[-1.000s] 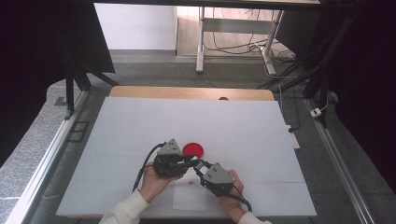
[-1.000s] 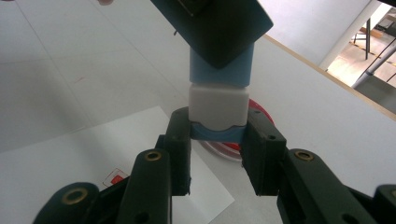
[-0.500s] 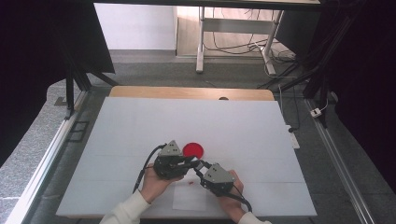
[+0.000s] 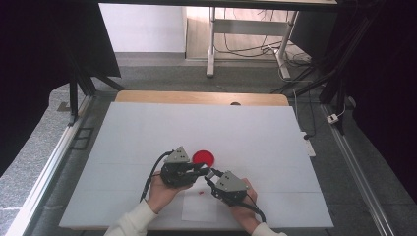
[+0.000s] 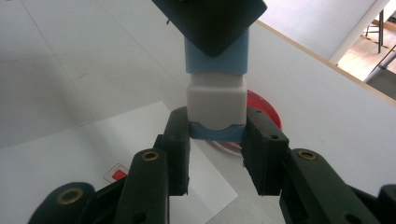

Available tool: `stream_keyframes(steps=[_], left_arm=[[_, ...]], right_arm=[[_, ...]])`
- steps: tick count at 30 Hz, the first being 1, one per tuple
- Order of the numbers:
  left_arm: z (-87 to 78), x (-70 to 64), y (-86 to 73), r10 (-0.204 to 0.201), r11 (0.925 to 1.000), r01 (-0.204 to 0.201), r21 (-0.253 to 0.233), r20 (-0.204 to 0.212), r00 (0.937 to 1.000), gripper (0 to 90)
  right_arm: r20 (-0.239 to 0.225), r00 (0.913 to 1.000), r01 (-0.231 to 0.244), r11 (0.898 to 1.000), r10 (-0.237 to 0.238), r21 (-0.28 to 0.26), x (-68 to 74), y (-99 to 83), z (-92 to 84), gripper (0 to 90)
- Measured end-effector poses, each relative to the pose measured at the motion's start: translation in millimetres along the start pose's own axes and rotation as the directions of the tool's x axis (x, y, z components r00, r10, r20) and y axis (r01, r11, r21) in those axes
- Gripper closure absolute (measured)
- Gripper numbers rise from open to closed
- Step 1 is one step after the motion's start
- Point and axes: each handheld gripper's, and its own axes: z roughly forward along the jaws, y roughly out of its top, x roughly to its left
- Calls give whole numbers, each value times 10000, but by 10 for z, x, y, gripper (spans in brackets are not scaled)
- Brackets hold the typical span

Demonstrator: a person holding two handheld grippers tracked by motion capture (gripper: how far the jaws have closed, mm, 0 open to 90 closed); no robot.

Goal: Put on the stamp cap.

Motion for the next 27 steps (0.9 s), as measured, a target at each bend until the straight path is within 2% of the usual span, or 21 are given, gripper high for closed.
stream_keyframes(steps=[7, 16, 27], left_arm=[[1, -1, 1, 41, 10000, -41, -24, 10, 10000, 755], [-31, 20, 9, 70, 9999, -70, -98, -55, 10000, 756], [-78, 60, 17, 184, 9998, -186, -49, -272, 9995, 755]], right_arm=[[-44, 9999, -106, 9999, 106, 5, -15, -3, 4, 590], [-317, 9987, -400, 9990, 406, 203, -31, -17, 25, 519], [-509, 9941, -933, 9941, 962, 557, -210, -87, -72, 484]])
